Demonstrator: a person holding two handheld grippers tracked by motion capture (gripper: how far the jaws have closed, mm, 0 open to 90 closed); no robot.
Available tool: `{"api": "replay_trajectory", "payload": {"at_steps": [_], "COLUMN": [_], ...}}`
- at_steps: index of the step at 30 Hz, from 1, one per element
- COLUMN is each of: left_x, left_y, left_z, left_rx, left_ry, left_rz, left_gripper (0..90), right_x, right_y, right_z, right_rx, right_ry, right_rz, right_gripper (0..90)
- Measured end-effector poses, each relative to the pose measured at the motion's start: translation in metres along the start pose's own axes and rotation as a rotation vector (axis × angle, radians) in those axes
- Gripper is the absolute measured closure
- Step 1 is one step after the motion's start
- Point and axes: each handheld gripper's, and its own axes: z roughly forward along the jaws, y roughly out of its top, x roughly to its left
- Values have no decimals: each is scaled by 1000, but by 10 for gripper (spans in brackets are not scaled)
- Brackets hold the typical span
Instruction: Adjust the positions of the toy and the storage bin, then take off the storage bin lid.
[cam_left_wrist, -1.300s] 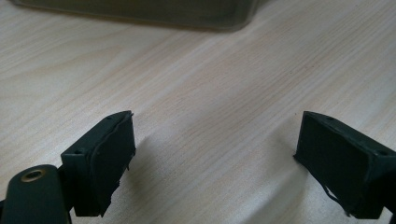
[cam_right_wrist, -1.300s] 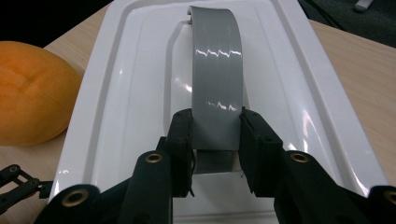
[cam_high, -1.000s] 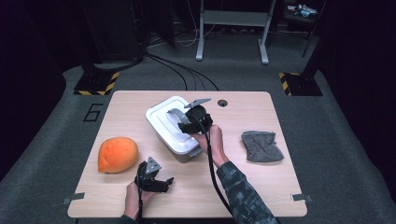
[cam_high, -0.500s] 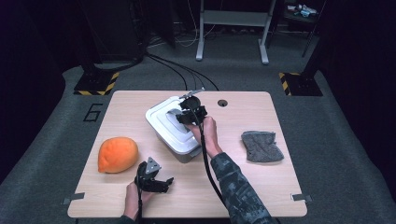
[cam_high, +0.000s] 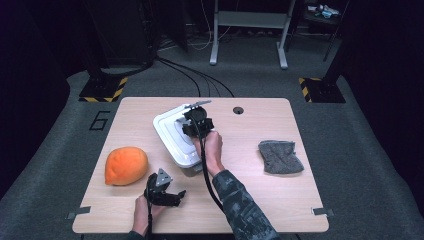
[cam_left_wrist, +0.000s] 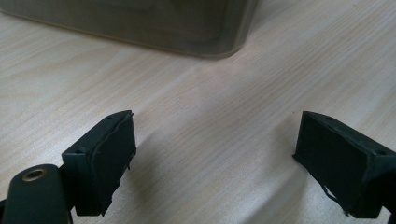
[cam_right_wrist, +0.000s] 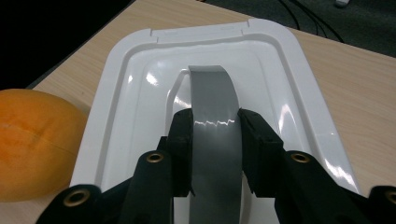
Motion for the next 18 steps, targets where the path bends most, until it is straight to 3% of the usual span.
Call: {"api": "replay_trajectory", "payload": {"at_steps": [9,18], "left_x": [0,1], "left_y": [0,0], "left_z": [0,-1], "left_rx": [7,9], "left_ry": [-8,-6], "left_rz": [-2,6], "left_gripper": [120,119], "right_x": [-5,-12], "right_y": [1,5], "right_z": [-1,-16], "right_rx": [-1,-43], "right_ry": [23,34], "right_rz": [-21,-22], "right_gripper": [669,668]}}
